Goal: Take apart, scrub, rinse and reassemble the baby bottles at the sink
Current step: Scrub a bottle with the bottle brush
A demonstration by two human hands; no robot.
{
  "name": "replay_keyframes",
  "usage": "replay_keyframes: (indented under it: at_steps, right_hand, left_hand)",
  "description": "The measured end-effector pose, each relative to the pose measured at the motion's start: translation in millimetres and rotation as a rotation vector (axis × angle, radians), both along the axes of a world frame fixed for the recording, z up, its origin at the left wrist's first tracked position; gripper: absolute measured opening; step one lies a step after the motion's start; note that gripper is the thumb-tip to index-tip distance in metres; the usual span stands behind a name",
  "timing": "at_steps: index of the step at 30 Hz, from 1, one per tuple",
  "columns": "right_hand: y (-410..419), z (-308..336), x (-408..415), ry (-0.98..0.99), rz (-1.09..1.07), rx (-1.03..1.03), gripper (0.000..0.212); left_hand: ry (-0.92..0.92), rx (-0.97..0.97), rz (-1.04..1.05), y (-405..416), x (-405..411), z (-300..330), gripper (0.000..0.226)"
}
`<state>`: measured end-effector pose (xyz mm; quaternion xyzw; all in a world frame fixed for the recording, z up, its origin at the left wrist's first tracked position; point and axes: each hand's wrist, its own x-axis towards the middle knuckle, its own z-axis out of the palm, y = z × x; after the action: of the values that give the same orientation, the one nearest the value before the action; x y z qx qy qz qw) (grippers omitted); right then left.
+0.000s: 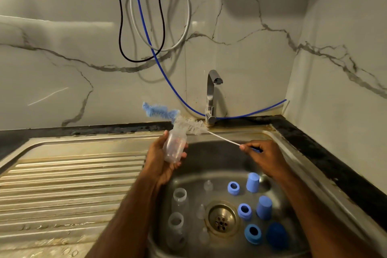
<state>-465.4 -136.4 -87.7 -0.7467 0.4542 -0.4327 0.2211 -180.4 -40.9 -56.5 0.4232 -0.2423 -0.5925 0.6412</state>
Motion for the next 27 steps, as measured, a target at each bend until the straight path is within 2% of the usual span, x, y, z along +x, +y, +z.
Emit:
replay_keyframes:
  at_steps: [3,5,9,13,16,20,24,27]
  right_hand:
    - [6.7,0.8,21.9,-0.025,0.028,-0.042,0.007]
    - [7.5,1.7,29.0,-0.026,0.042,-0.063,0.007]
    - [3.0,2.8,3.1,-0.028,0.021,0.018,0.006]
    - [11.5,4.9,16.1,-0.039,0.049,-0.011,0.012]
    - [12.8,5.0,31.3,-0.045,0.082,-0.068,0.008]
    - [6.5,6.0,8.4,-0.012,0.06,0.014,0.007]
    - [15.3,6.6,22.5,0.006,0.095,0.013,0.009]
    - [17.5,6.3,36.4,0.01,0.117,0.011,0.01]
  left_hand:
    - [-0.058,0.026,-0.032,1.7,-12.2,-1.0,0.052]
    - [-0.025,0.017,-0.046,3.4,-14.1,0.9,0.055]
    - [0.047,-0.002,-0.022,2.1,5.5,1.5,0.058]
    - [-0.064,0.015,-0.067,0.8,-7.2,-2.4,0.064]
    - [-0.072,0.011,-0.071,-0.9,-11.3,-1.6,0.064]
    - [-0.028,-0.023,-0.019,-0.3,8.1,-3.4,0.061]
    - [-0.124,-0.026,-0.072,-1.5,-11.9,-4.2,0.057]
    - [-0.104,-0.042,-0.035,-4.5,-22.1,-5.9,0.053]
